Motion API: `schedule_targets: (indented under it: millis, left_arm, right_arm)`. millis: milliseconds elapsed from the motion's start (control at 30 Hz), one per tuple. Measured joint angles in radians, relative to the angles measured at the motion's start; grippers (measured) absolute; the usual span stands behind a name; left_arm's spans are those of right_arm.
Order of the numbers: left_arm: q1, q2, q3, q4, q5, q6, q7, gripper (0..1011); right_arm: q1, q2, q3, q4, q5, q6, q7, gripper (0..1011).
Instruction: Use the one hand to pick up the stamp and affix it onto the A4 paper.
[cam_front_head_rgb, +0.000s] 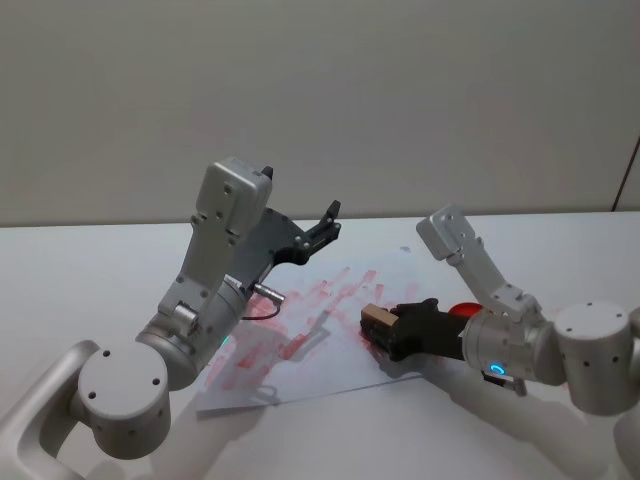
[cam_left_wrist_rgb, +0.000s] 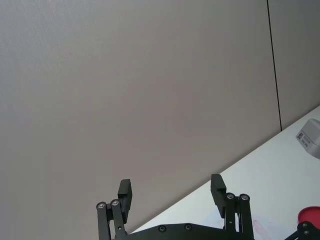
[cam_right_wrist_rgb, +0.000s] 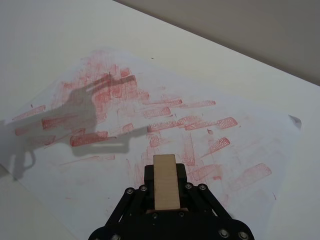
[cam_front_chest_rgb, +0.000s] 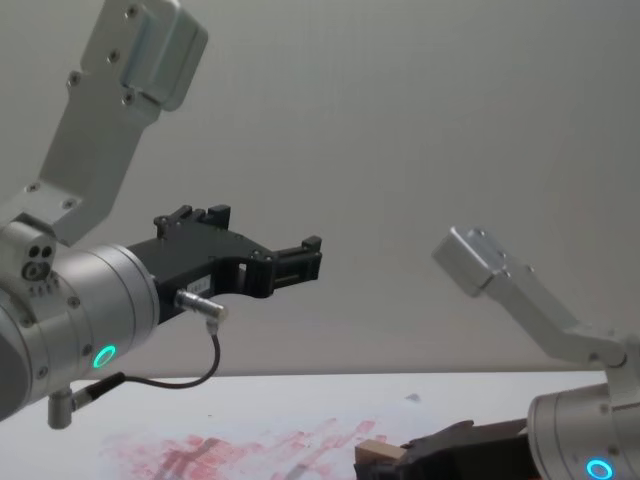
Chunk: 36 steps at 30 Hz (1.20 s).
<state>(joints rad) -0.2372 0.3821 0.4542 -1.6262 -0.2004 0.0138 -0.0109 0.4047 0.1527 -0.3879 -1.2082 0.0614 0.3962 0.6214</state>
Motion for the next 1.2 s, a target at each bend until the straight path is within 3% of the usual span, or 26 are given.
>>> schedule_targets:
  millis: [633,933,1200]
  left_arm:
    - [0.000,0.000,0.000,0.000,0.000,0.000,0.000,1001]
    - [0.000,0.000,0.000,0.000,0.000,0.000,0.000,1001]
    - [0.000,0.000,0.000,0.000,0.000,0.000,0.000,1001]
  right_arm:
    - [0.013,-0.006,-0.010,0.033,-0.008,-0.031,-0.015,219]
    - [0.006,0.006,0.012,-0.024,0.041,-0.085,-0.067,219]
    - [-0.026,0.038,0.050,-0.122,0.115,-0.115,-0.151,219]
